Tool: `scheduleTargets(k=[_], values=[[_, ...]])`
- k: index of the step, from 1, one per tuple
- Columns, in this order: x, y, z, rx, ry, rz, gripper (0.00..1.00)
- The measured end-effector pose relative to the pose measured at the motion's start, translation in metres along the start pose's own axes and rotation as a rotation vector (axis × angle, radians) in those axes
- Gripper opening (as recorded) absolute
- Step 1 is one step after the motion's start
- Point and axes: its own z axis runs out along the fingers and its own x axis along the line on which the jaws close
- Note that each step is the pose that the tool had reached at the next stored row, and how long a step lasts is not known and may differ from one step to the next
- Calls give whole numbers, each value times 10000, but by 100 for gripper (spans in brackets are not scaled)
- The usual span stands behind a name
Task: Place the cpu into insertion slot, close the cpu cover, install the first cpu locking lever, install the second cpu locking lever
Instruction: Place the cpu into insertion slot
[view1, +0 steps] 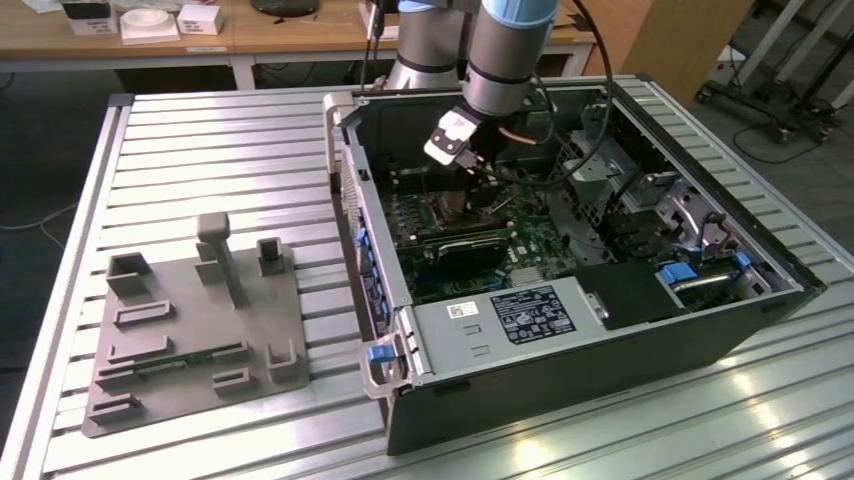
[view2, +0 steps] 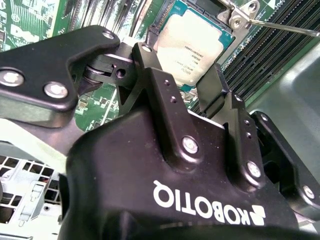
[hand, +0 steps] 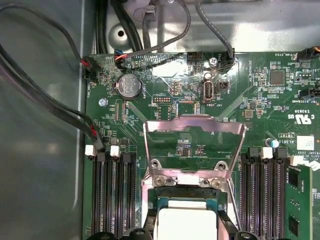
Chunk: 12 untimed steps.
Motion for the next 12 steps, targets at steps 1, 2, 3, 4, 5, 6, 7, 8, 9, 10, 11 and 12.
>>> scheduleTargets(k=[1, 2, 3, 4, 5, 6, 7, 8, 9, 10, 11, 12], values=[[0, 0, 8, 1, -1, 0, 54], [-1, 0, 16, 2, -4, 2, 54], [-1, 0, 25, 2, -3, 5, 54], [-1, 1, 33, 2, -1, 6, 54], [-1, 1, 40, 2, 1, 9, 54], [-2, 1, 43, 2, 1, 19, 54], [-3, 1, 44, 2, 0, 41, 54], [-5, 2, 45, 2, 0, 60, 54], [-7, 3, 46, 1, 3, 78, 54], [-7, 2, 47, 2, 3, 98, 54], [-8, 2, 48, 2, 3, 115, 54], [-8, 2, 51, 1, 4, 132, 54]])
